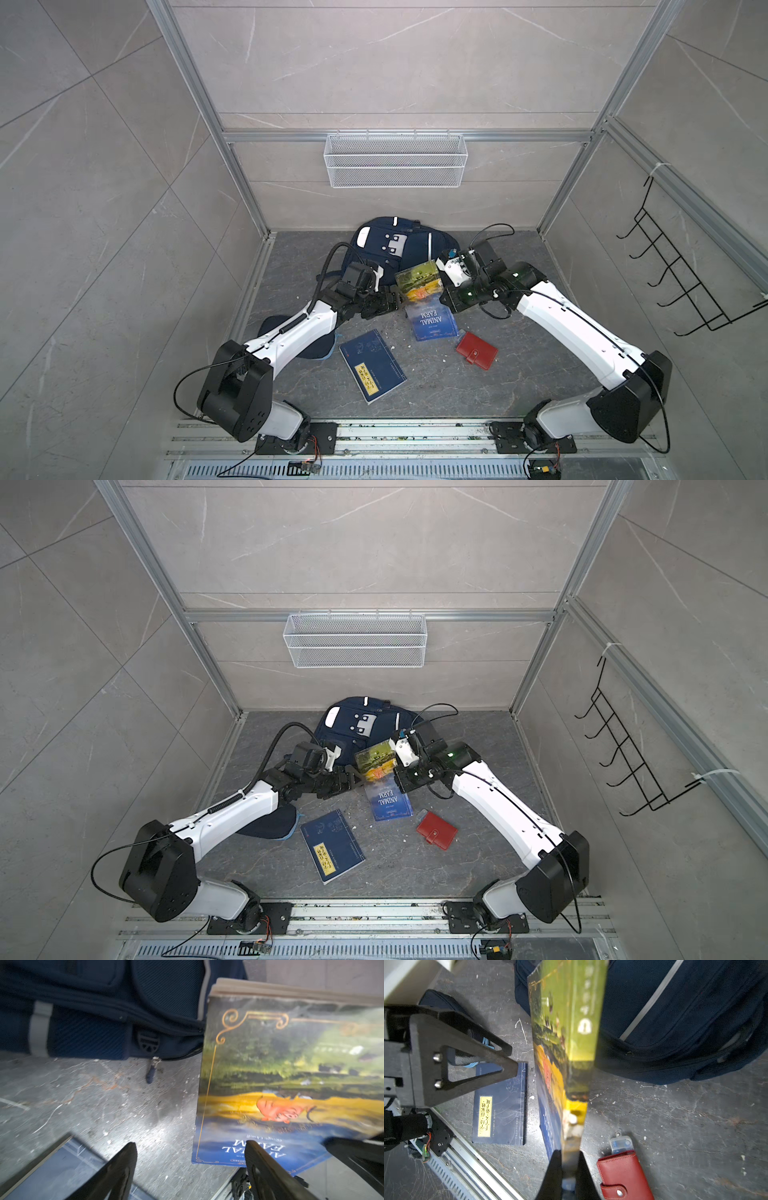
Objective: Pack books, pencil case, and school supplies into a backpack
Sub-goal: Pick up the book from the center of the table.
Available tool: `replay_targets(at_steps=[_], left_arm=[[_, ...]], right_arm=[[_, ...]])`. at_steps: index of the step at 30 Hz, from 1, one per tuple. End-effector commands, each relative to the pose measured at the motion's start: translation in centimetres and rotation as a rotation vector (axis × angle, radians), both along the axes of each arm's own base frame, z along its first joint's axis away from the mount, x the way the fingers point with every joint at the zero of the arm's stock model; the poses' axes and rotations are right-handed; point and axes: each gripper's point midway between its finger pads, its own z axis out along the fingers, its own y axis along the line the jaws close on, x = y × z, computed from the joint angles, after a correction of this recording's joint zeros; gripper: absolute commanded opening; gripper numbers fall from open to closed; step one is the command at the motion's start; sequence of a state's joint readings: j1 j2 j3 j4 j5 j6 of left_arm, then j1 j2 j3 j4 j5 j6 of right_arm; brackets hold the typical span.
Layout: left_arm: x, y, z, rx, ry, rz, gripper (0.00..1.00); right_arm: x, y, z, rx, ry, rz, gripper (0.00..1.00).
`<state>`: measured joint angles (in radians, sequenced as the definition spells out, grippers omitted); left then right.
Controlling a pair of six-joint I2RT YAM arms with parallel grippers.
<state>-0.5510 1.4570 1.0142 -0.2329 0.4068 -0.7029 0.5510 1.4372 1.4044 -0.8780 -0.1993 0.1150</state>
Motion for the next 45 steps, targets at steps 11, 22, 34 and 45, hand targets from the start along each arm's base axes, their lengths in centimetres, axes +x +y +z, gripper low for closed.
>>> replay_targets(at_steps=[11, 22, 34, 45], left_arm=[[2.2, 0.9, 4.9, -0.222, -0.082, -0.059, 0.84], [3.2, -2.5, 9.2, -0.424, -0.240, -0.189, 0.87], [2.0, -4.9, 14.0, -0.555, -0.302, -0.333, 0.87], [-1.5, -4.4, 15.6, -0.591, -0.297, -0.398, 0.88]], right_arm=[[0.5, 0.2, 5.4, 0.211, -0.064, 0.036, 0.00], [-1.6, 2.3, 9.3, 0.396, -0.087, 0.209, 0.00], [-2.3, 2.4, 13.1, 0.507, -0.131, 0.317, 0.00], [-3.3, 2.3, 16.5, 0.584, -0.171, 0.373, 0.00]])
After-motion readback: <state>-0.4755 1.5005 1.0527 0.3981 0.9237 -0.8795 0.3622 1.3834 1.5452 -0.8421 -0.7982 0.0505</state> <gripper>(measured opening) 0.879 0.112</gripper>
